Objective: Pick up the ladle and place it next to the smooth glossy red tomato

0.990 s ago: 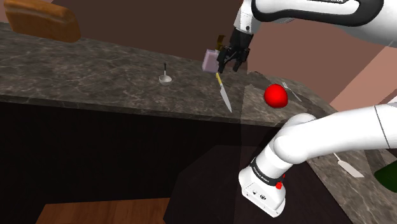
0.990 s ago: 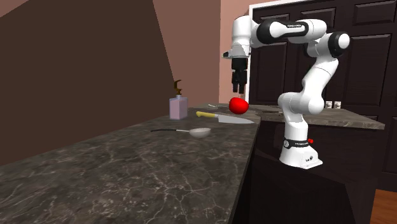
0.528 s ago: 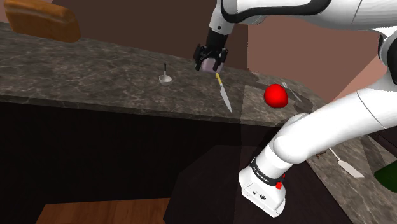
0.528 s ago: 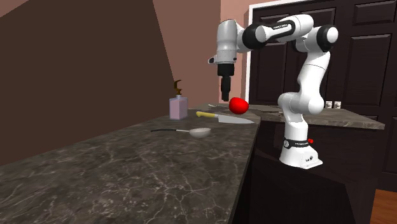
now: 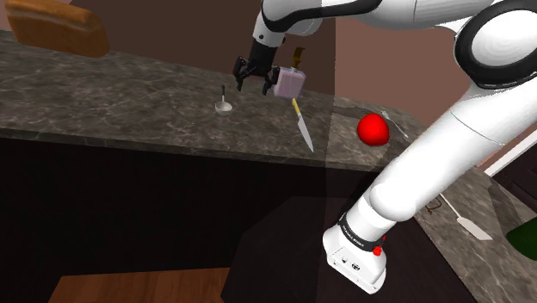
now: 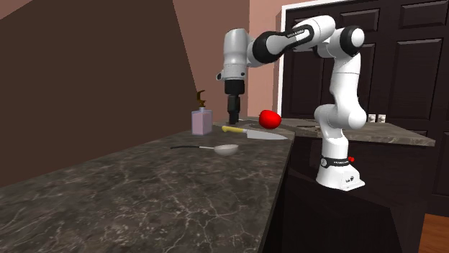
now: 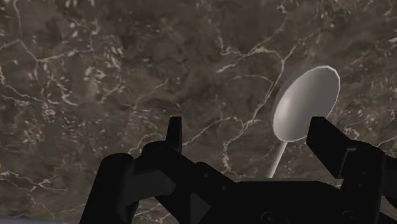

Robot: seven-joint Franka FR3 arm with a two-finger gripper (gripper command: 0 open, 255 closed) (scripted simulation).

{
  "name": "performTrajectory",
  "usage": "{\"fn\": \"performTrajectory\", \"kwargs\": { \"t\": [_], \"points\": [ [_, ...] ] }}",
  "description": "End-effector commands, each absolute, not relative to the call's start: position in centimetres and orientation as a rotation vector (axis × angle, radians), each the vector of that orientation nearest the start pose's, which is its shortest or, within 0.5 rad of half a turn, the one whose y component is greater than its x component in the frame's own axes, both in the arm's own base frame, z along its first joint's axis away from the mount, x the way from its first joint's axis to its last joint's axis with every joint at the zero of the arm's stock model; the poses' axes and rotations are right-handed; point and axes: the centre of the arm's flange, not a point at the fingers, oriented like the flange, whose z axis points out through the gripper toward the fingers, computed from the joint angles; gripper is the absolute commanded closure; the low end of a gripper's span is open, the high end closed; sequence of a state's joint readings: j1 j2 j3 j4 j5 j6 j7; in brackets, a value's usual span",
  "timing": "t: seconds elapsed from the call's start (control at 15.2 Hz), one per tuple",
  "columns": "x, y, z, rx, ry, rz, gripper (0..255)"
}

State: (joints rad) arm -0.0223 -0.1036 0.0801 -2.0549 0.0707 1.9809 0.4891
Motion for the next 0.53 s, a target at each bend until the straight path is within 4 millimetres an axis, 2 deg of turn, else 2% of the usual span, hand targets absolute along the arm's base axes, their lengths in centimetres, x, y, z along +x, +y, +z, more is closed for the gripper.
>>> {"fn": "performTrajectory", "kwargs": {
  "t": [0.0, 0.46],
  "points": [
    [55.1, 3.7, 47.4, -2.973, 0.758, -0.019, 0],
    [63.6, 3.8, 44.3, -2.882, 0.947, -0.017, 0]
  ]
}}
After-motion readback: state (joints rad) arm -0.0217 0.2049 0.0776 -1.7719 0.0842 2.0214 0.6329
